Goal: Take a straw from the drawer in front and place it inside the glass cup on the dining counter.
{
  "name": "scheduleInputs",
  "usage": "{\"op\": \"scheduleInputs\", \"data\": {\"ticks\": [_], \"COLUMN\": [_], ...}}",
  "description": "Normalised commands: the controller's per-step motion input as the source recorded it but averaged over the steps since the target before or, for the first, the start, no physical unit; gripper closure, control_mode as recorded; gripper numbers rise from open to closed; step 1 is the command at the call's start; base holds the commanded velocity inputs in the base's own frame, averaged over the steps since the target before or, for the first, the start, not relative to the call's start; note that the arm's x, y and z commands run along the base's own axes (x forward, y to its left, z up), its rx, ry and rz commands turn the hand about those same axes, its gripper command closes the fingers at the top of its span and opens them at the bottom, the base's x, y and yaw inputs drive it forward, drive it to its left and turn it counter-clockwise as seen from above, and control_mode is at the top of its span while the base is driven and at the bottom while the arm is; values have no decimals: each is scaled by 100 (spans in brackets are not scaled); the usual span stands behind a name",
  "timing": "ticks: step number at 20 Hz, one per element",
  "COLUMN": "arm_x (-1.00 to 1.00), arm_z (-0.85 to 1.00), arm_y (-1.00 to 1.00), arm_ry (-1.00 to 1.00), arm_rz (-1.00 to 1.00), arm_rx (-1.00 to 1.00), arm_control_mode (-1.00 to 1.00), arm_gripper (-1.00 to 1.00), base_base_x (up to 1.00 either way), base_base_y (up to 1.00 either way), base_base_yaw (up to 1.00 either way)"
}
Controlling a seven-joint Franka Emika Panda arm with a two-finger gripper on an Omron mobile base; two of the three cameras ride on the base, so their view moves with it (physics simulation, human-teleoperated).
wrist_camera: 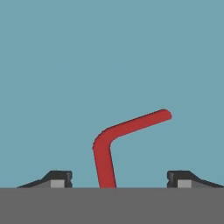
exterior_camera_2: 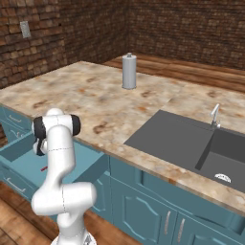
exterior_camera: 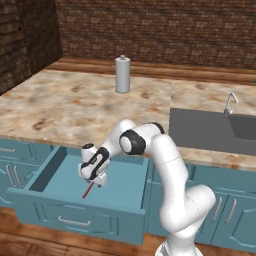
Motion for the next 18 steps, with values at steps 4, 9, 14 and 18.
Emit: {"op": "scheduleInputs", "data": {"ticks": [4, 9, 14, 18], "arm_x": [12, -7, -38, -44], "arm_z": [-27, -32, -26, -12], "arm_y": [3, 7, 0, 0], "arm_ry": [0, 0, 0, -1], "arm_rz": [0, 0, 0, 0], "arm_rx": [0, 0, 0, 0], "arm_control_mode": [-100, -100, -100, -100], "arm_gripper": [-100, 100, 100, 100], "base_base_x": [0, 0, 0, 0], "base_base_y": [0, 0, 0, 0], "base_base_yaw": [0, 0, 0, 0]}}
